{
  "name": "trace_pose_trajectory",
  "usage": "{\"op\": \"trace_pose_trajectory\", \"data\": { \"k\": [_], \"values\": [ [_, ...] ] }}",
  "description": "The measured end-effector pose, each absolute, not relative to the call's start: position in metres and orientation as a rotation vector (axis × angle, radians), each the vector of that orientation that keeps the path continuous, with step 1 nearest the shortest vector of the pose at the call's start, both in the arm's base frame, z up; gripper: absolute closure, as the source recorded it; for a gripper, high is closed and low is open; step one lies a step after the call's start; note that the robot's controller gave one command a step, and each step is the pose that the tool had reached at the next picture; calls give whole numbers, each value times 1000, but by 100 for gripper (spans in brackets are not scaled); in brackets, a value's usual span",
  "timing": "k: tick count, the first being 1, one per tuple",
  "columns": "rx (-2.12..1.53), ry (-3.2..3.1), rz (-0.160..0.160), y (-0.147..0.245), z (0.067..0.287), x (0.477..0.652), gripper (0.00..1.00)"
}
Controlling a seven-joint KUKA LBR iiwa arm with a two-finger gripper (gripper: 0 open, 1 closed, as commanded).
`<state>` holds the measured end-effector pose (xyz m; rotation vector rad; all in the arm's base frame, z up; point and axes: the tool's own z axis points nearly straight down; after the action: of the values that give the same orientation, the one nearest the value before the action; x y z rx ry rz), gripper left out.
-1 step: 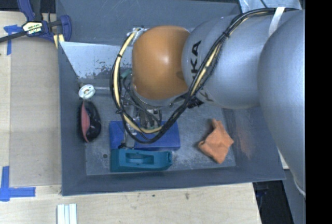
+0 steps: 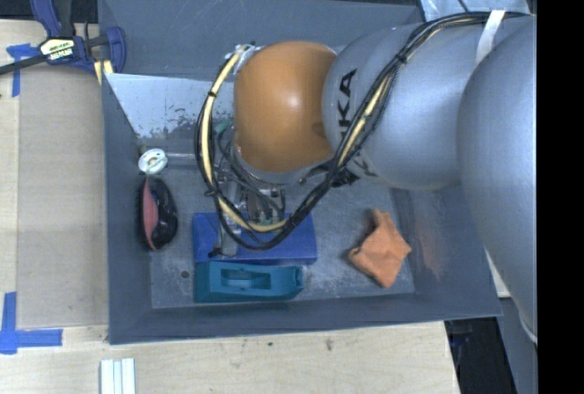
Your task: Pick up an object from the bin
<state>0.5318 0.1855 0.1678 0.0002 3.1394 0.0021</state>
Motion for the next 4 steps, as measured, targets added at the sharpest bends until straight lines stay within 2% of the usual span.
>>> {"op": "trace_pose_trajectory", "data": {
  "k": [1,2,3,4],
  "values": [
    [-58,3133,4,171,130,537,0],
    [47,3145,-1,160,101,533,0],
    [156,3135,3,129,112,515,0],
    [228,3131,1,108,104,535,0]
  ]
}}
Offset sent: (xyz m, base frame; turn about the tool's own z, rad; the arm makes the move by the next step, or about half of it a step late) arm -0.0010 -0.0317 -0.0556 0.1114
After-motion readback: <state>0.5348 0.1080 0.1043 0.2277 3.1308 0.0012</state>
